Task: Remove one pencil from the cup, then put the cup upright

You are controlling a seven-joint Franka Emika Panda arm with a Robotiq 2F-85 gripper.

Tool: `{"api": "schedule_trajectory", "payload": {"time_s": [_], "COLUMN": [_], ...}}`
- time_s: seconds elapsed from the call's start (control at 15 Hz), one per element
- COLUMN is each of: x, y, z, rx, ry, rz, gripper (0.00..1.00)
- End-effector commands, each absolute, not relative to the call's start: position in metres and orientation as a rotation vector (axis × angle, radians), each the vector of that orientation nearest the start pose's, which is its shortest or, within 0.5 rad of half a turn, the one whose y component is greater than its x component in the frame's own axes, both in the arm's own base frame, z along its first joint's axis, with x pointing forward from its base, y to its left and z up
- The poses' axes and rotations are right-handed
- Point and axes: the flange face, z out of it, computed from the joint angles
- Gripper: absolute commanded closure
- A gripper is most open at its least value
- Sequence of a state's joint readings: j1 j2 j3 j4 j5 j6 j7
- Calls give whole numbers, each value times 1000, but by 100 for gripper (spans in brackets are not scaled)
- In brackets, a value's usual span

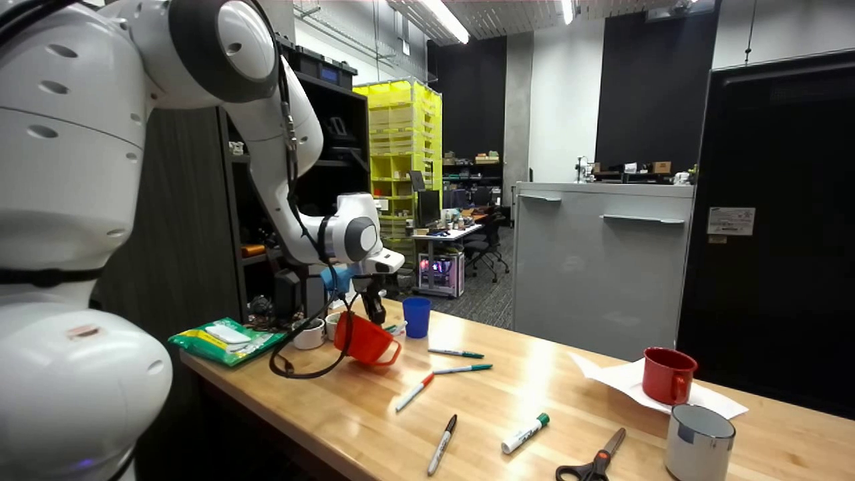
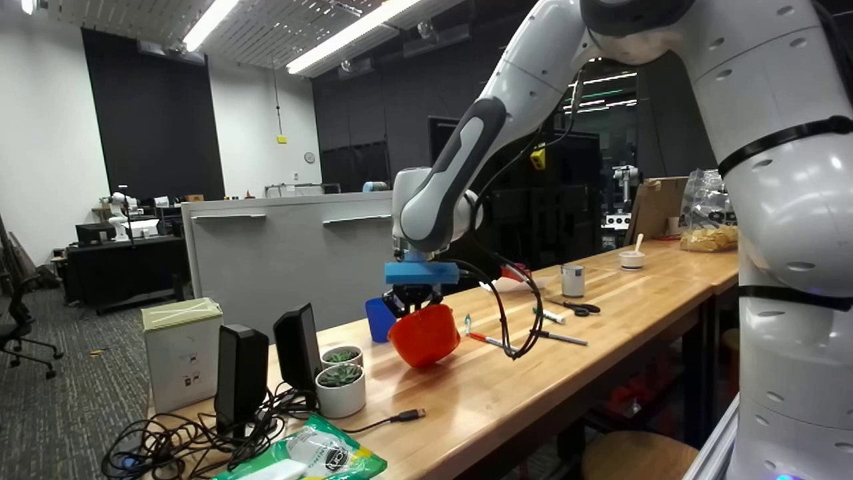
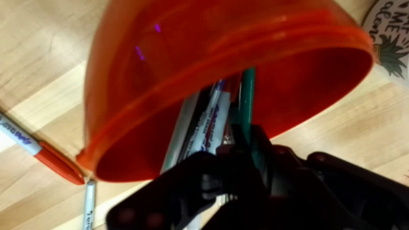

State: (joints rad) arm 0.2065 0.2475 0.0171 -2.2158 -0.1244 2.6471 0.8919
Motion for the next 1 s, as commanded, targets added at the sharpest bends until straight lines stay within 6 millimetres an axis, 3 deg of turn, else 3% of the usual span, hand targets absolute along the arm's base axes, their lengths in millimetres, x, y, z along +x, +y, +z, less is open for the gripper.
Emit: {"api": "schedule_trajectory", "payload": {"time_s": [0.0,0.93], "x": [546,536], "y": [133,127], "z": [285,332], "rx": [-2918,-2900], "ry": [832,725], "rz": [-294,-580], "gripper": [98,98]}}
